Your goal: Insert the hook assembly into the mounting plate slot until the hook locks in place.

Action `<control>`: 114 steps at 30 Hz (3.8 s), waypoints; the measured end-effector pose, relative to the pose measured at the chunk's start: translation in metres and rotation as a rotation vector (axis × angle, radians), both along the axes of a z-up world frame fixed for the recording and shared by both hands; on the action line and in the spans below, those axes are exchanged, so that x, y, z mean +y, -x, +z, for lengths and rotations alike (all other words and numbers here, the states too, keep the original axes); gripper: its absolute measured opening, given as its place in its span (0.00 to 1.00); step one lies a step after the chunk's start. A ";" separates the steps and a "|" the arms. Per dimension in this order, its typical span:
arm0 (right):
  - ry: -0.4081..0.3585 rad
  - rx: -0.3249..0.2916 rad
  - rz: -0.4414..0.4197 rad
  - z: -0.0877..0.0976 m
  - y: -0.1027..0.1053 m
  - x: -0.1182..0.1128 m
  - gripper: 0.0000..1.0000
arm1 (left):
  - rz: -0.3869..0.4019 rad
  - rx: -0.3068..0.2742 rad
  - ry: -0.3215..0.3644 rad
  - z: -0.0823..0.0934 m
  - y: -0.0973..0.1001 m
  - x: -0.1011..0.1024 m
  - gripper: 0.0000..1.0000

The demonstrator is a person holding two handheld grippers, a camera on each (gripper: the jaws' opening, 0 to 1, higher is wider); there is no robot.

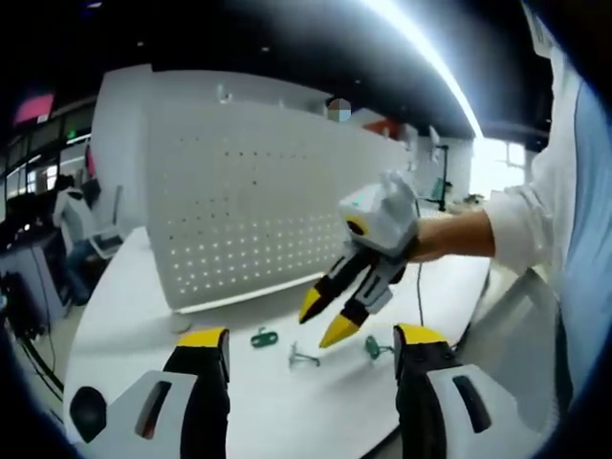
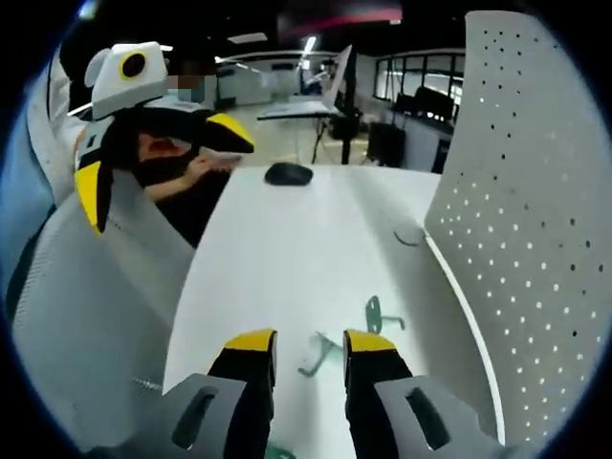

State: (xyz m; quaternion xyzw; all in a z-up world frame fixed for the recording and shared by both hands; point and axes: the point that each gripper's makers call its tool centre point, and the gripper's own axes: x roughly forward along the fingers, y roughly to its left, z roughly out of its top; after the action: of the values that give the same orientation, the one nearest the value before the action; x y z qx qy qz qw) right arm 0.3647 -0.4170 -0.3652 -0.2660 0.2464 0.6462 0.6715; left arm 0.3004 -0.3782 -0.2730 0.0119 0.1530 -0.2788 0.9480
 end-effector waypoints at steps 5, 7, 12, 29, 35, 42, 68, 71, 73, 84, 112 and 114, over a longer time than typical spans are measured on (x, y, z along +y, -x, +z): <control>0.014 -0.013 0.022 -0.008 -0.004 0.004 0.21 | -0.001 0.002 -0.005 -0.001 0.000 0.000 0.71; 0.023 -0.018 0.035 -0.011 -0.004 0.005 0.18 | -0.001 0.003 -0.008 -0.001 0.000 0.000 0.70; 0.046 -0.032 0.065 -0.019 -0.006 0.009 0.14 | 0.002 0.006 -0.010 -0.002 0.000 0.000 0.70; 0.140 -0.112 0.162 -0.041 -0.010 0.011 0.07 | 0.006 0.014 -0.016 -0.003 -0.001 0.001 0.69; 0.155 -0.136 0.198 -0.043 -0.010 0.016 0.06 | 0.010 0.015 -0.018 -0.004 -0.002 0.001 0.68; 0.193 -0.182 0.236 -0.048 -0.012 0.016 0.03 | 0.015 0.012 -0.010 -0.003 -0.002 0.002 0.68; 0.223 -0.186 0.224 -0.052 -0.013 0.019 0.01 | 0.011 0.009 -0.003 -0.002 -0.002 0.001 0.67; 0.225 -0.188 0.224 -0.053 -0.014 0.020 0.00 | 0.011 0.010 -0.003 -0.002 -0.002 0.001 0.67; 0.227 -0.186 0.223 -0.053 -0.013 0.019 0.00 | 0.012 0.008 -0.002 -0.002 -0.002 0.001 0.67; 0.178 -0.179 0.177 -0.034 -0.015 0.020 0.00 | 0.008 0.003 -0.003 -0.001 -0.001 0.000 0.67; -0.196 -0.112 -0.156 0.088 -0.011 0.009 0.00 | 0.034 -0.036 0.023 0.018 -0.012 -0.002 0.57; -0.226 -0.101 -0.180 0.097 -0.011 0.009 0.00 | 0.032 -0.045 0.008 0.021 -0.015 -0.005 0.55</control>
State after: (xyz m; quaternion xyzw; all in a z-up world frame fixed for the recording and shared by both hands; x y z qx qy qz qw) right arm 0.3758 -0.4079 -0.2686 -0.1976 0.1609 0.5929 0.7639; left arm 0.3159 -0.3834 -0.2520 0.0118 0.1308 -0.2641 0.9555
